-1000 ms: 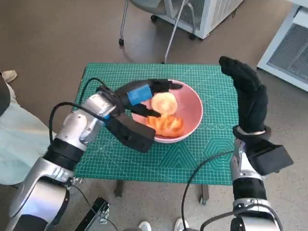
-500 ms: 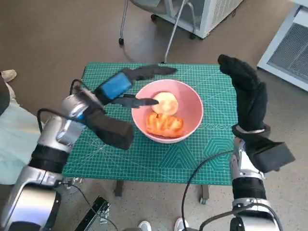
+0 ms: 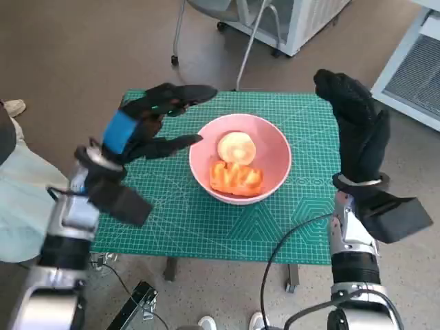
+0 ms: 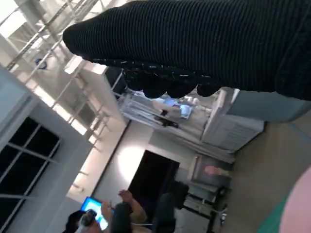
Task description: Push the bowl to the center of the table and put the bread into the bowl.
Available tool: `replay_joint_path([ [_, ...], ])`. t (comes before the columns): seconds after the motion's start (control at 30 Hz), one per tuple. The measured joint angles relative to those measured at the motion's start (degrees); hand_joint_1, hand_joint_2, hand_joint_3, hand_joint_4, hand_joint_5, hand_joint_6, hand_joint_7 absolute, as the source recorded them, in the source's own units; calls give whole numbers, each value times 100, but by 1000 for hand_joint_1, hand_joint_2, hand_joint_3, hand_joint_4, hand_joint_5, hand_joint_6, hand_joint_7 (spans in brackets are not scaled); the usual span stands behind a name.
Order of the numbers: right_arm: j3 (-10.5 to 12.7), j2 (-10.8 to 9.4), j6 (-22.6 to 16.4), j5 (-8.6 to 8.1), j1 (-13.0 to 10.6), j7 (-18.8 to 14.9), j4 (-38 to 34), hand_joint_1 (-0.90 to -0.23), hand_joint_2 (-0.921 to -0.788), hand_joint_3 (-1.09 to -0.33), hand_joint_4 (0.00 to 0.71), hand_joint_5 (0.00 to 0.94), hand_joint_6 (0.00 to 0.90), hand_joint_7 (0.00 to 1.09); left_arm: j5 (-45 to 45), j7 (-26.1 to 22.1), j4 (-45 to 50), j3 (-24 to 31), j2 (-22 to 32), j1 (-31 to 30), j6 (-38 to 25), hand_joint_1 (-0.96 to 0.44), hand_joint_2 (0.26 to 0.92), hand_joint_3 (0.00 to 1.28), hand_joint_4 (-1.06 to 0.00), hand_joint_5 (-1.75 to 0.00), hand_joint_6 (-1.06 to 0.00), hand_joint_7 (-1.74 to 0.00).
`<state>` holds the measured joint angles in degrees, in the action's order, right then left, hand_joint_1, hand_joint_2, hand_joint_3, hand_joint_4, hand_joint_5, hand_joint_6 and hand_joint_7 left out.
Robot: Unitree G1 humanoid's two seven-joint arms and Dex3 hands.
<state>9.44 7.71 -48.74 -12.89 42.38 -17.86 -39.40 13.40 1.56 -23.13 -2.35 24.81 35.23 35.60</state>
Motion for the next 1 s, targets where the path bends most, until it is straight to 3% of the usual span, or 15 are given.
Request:
replay_joint_path([
  [0.13, -48, -12, 41, 49, 60, 19, 86, -433, -911, -614, 484, 15, 218, 896, -239, 117, 262, 161, -323, -342, 16, 13, 918, 290, -388, -601, -327, -797],
  [0.37, -90, -15, 148, 87, 159, 19, 217, -452, -920, -581, 487, 15, 225, 881, -257, 258, 706, 333, -647, -638, -20, 10, 912, 341, -312, -699, -274, -881],
  [1.0, -115, -15, 362, 30, 191, -11, 386, -461, -921, -549, 491, 16, 226, 854, -574, 98, 894, 509, -951, -629, -362, 11, 883, 436, -323, -558, -268, -810],
])
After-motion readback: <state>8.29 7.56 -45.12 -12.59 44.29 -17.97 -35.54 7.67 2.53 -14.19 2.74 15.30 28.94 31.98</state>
